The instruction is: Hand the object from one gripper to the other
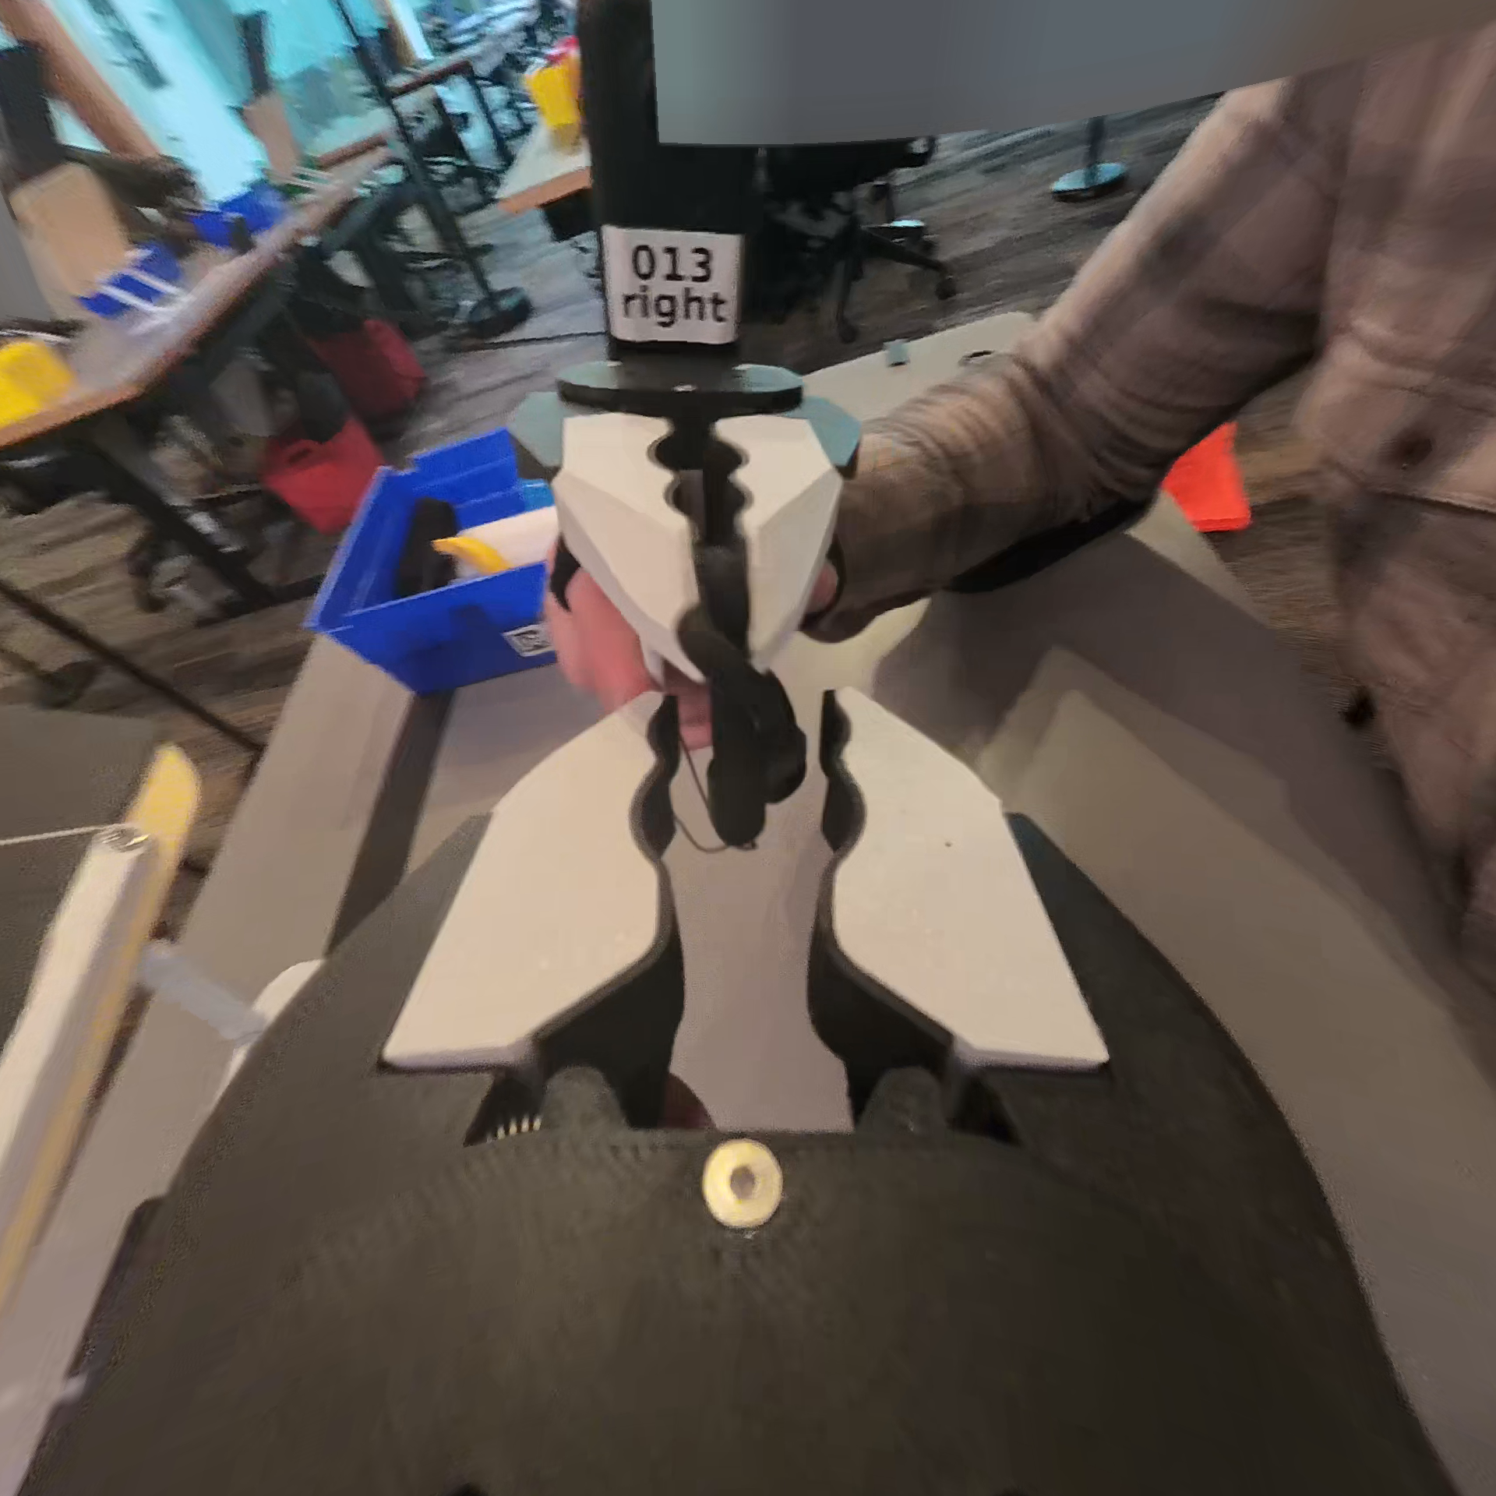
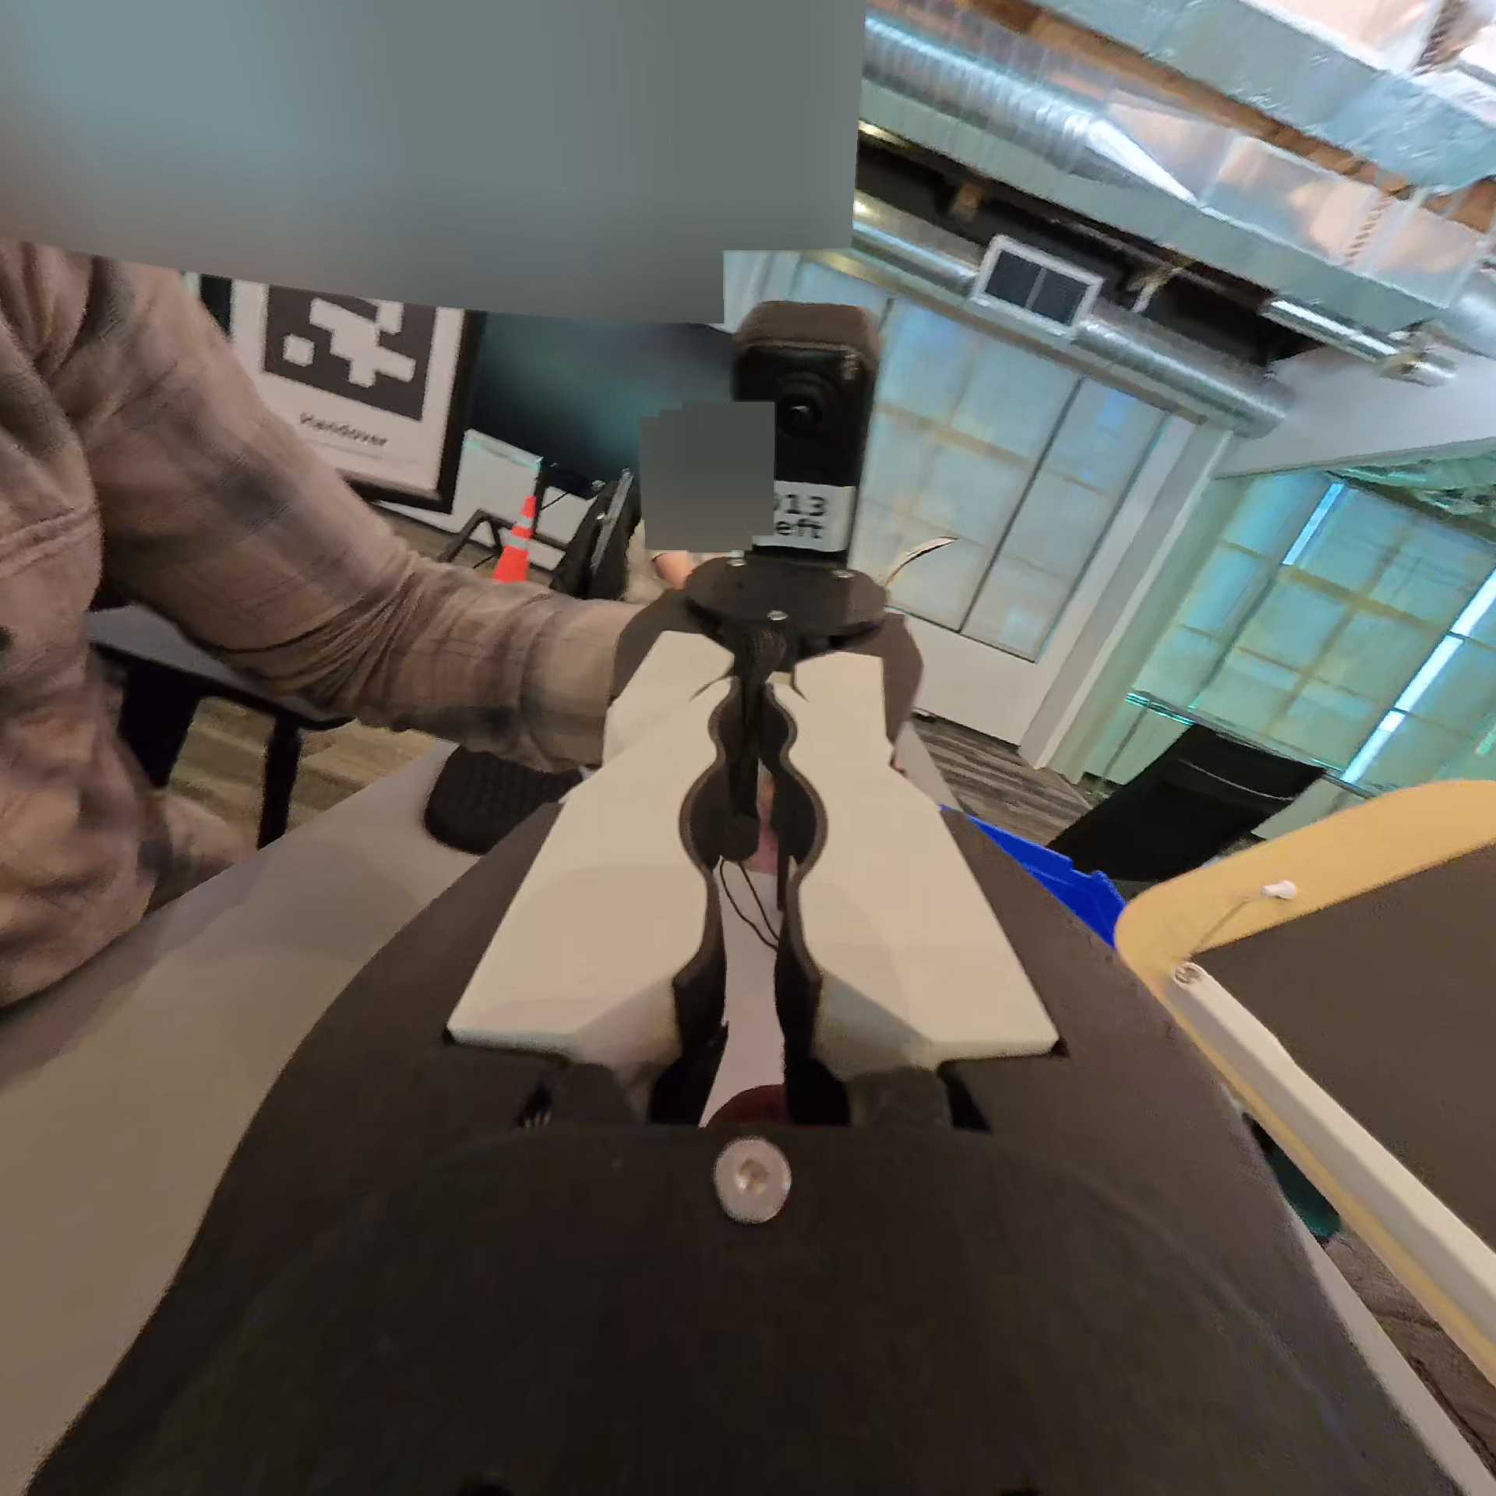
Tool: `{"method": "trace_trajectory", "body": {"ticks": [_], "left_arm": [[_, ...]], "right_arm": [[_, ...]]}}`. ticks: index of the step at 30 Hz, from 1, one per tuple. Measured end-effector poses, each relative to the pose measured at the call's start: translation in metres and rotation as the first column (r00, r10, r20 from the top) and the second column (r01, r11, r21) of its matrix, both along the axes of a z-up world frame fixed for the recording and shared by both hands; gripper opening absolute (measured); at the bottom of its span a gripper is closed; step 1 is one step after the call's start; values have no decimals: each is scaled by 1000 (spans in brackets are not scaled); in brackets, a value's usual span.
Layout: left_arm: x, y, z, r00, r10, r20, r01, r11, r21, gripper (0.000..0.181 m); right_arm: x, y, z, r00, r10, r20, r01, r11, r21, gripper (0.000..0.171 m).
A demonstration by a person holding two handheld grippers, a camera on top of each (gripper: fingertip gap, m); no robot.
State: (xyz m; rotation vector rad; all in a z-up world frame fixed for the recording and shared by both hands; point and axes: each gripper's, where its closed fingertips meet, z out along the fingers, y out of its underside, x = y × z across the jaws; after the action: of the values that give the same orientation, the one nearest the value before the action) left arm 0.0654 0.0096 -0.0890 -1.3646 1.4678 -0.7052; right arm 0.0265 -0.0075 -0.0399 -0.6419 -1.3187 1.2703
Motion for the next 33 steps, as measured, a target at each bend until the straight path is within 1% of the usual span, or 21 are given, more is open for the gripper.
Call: {"method": "trace_trajectory", "body": {"ticks": [1, 3, 5, 7, 8, 9, 11, 12, 13, 16, 18, 22, 25, 29, 32, 33], "left_arm": [[-3, 7, 4, 998, 55, 14, -56, 998, 32, 39], [-12, 26, 9, 979, 200, 22, -202, 972, 124, 48], [-21, 43, 14, 936, 349, 47, -350, 908, 232, 51], [-27, 53, 19, 881, 465, 85, -465, 821, 333, 52], [-29, 57, 19, 854, 513, 88, -503, 771, 391, 53], [-27, 58, 18, 839, 536, 92, -519, 739, 429, 55], [-19, 57, 14, 829, 550, 96, -531, 723, 441, 57], [-15, 57, 13, 829, 549, 104, -537, 730, 424, 58], [-10, 55, 12, 840, 531, 115, -529, 752, 392, 58], [-8, 58, 12, 846, 512, 152, -533, 791, 302, 57], [-5, 55, 11, 864, 476, 163, -503, 828, 247, 47], [0, 49, 7, 895, 418, 155, -443, 876, 193, 37], [3, 42, 5, 918, 365, 156, -387, 910, 151, 24], [4, 35, 1, 932, 321, 167, -340, 935, 98, 14], [0, 34, -1, 935, 308, 177, -321, 946, 51, 12], [-1, 34, -1, 934, 302, 189, -314, 949, 36, 12]], "right_arm": [[1, 8, 4, 999, -35, -18, 34, 999, -17, 0], [3, 23, 11, 992, -110, -54, 107, 993, -51, 0], [6, 39, 17, 978, -191, -88, 183, 979, -91, 0], [9, 52, 22, 961, -250, -122, 230, 961, -155, 0], [11, 59, 23, 951, -277, -137, 249, 949, -194, 0], [11, 64, 23, 941, -305, -147, 268, 936, -227, 0], [9, 69, 18, 927, -341, -156, 296, 921, -252, 0], [8, 69, 17, 923, -350, -162, 306, 919, -249, 0], [7, 66, 16, 921, -351, -169, 307, 921, -242, 0], [6, 58, 17, 924, -335, -185, 295, 932, -213, 0], [8, 57, 19, 928, -319, -192, 279, 937, -209, 0], [9, 52, 18, 951, -250, -179, 213, 956, -204, 0], [10, 47, 17, 965, -202, -167, 170, 967, -189, 0], [9, 40, 13, 984, -120, -133, 92, 976, -196, 0], [9, 34, 11, 993, -49, -105, 25, 975, -219, 0], [9, 34, 11, 993, -48, -108, 24, 975, -219, 0]]}}
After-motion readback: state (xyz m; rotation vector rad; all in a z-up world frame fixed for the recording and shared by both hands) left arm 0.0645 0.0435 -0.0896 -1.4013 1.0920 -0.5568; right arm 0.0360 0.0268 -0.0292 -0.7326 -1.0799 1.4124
